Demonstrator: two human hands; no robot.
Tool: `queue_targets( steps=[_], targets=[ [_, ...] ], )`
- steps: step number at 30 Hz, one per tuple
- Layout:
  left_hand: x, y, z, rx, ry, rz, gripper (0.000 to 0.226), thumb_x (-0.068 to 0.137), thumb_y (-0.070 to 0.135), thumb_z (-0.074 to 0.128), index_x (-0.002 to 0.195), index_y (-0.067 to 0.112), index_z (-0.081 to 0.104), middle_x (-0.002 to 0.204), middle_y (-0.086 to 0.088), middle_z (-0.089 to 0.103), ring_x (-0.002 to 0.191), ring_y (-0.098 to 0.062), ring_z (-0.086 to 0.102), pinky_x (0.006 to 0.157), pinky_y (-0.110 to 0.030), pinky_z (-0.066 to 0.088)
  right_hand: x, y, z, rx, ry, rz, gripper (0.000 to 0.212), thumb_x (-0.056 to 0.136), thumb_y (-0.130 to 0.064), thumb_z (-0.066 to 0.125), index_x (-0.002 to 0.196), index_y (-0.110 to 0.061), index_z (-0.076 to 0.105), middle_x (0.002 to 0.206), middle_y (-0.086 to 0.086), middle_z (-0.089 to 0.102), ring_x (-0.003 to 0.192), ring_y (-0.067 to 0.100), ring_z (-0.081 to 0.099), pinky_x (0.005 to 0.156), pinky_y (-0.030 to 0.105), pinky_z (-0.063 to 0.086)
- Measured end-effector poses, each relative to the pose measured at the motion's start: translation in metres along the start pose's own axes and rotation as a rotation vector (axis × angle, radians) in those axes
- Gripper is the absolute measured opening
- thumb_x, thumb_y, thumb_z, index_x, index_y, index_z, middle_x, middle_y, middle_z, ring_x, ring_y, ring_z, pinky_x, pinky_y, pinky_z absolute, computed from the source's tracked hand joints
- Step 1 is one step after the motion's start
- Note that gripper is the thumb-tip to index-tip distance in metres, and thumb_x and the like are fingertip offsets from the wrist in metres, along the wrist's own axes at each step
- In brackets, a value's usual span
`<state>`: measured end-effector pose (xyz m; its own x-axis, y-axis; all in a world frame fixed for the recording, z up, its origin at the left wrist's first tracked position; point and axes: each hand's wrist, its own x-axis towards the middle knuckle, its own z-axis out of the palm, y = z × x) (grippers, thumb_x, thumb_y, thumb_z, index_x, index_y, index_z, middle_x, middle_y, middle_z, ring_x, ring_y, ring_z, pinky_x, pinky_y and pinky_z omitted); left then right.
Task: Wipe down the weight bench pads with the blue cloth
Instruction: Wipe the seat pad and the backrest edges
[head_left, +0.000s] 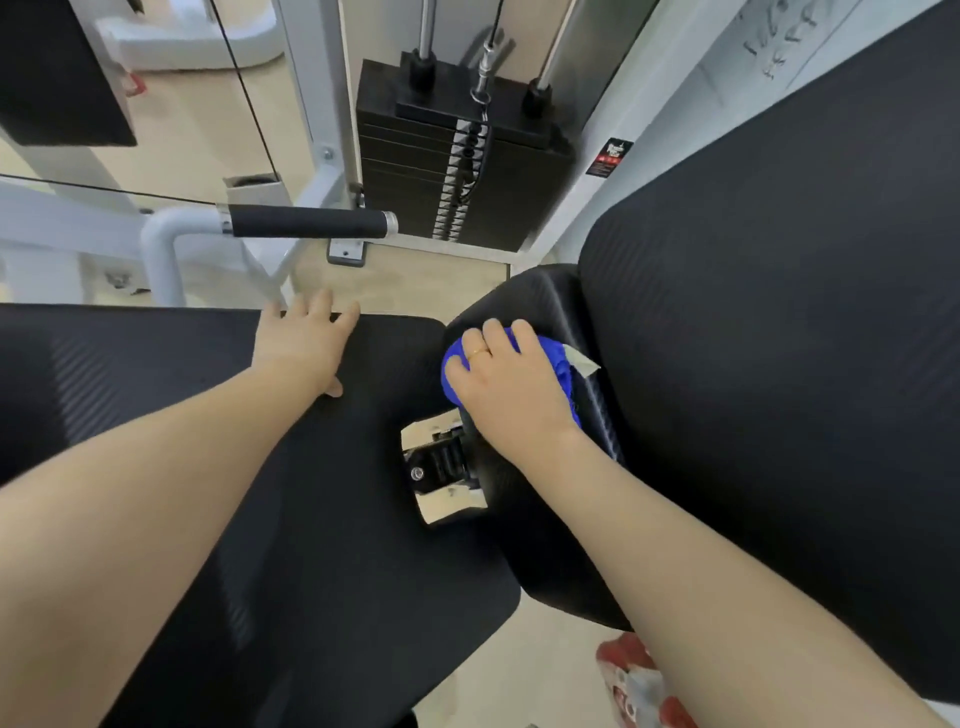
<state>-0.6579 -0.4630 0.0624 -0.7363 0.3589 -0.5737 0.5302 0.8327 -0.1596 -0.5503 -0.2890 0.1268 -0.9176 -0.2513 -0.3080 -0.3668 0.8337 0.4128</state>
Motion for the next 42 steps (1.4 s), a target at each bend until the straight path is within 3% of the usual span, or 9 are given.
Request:
queue_targets(
  steps=[4,9,14,18,22,27,30,37,42],
  targets=[
    [0.015,0.000,-0.010,0.149,-0.109,0.164,0.101,0.076,0.036,0.072,0.149,0.030,0.002,0.158,-0.009,0.002,0.144,-0.030,0.011,0.116,-0.046,0.018,0.014,-0.014,-0.002,0.070,0.038,0.159,0.030,0.078,-0.013,0.048,0.103,-0.015,0.063,0.110,0.009,0.058,0.100,0.027,0.051,0.088,0.039,0.041],
    [0.016,0.022,-0.017,0.130,-0.259,0.296,0.076,0.089,0.011,0.054,0.149,0.030,0.010,0.159,-0.007,-0.004,0.147,-0.028,0.000,0.117,-0.042,0.022,-0.007,-0.040,0.010,-0.037,-0.251,-0.185,0.035,0.091,-0.016,0.045,0.124,-0.008,0.052,0.126,0.015,0.042,0.116,0.033,0.037,0.097,0.041,0.032],
    [0.025,0.013,-0.019,0.075,-0.361,0.302,0.095,0.082,0.033,0.066,0.149,0.028,-0.002,0.158,-0.006,-0.014,0.146,-0.030,-0.009,0.118,-0.045,0.013,0.058,0.006,-0.023,-0.029,-0.085,0.036,0.031,0.093,-0.012,0.037,0.116,-0.010,0.057,0.119,0.012,0.048,0.110,0.032,0.041,0.091,0.039,0.034],
    [0.025,0.017,-0.003,0.075,-0.282,0.279,0.108,0.074,0.032,0.075,0.149,0.028,-0.003,0.159,-0.006,-0.013,0.146,-0.030,-0.008,0.119,-0.045,0.007,0.089,0.020,-0.028,0.038,-0.104,0.289,0.028,0.089,-0.009,0.041,0.109,-0.011,0.060,0.114,0.011,0.050,0.103,0.030,0.042,0.085,0.038,0.034],
    [0.024,0.017,0.002,0.040,-0.263,0.268,0.109,0.073,0.028,0.076,0.149,0.028,-0.002,0.159,-0.006,-0.012,0.147,-0.030,-0.007,0.119,-0.044,0.006,0.066,-0.019,-0.006,0.133,-0.131,0.175,0.027,0.090,-0.012,0.042,0.115,-0.009,0.053,0.115,0.014,0.050,0.103,0.032,0.044,0.085,0.039,0.036],
    [0.019,0.021,0.000,0.003,-0.259,0.245,0.102,0.078,0.022,0.071,0.150,0.025,-0.001,0.159,-0.008,-0.013,0.146,-0.030,-0.008,0.120,-0.045,0.004,0.026,-0.071,0.027,0.086,-0.388,-0.057,0.034,0.094,-0.015,0.039,0.123,-0.004,0.054,0.126,0.018,0.044,0.115,0.034,0.038,0.094,0.041,0.034],
    [0.015,0.023,-0.005,-0.048,-0.258,0.222,0.091,0.084,0.015,0.063,0.150,0.025,0.000,0.159,-0.008,-0.013,0.146,-0.030,-0.009,0.120,-0.045,0.003,0.043,-0.039,0.012,0.067,-0.273,-0.081,0.031,0.093,-0.015,0.042,0.121,-0.009,0.055,0.123,0.014,0.045,0.112,0.032,0.039,0.092,0.039,0.034],
    [0.014,0.023,-0.004,-0.062,-0.247,0.213,0.090,0.084,0.012,0.062,0.150,0.026,0.002,0.159,-0.007,-0.012,0.146,-0.030,-0.009,0.120,-0.045,0.004,0.085,0.019,-0.025,0.073,-0.112,0.296,0.029,0.089,-0.008,0.039,0.113,-0.014,0.054,0.111,0.012,0.048,0.094,0.028,0.043,0.076,0.035,0.030],
    [0.013,0.025,-0.007,-0.043,-0.245,0.205,0.090,0.084,0.012,0.061,0.150,0.025,0.002,0.159,-0.008,-0.012,0.146,-0.030,-0.009,0.120,-0.045,0.004,0.040,-0.030,-0.002,0.168,-0.211,0.083,0.032,0.089,-0.009,0.044,0.121,-0.006,0.048,0.120,0.019,0.047,0.103,0.033,0.045,0.086,0.038,0.037]
  ],
)
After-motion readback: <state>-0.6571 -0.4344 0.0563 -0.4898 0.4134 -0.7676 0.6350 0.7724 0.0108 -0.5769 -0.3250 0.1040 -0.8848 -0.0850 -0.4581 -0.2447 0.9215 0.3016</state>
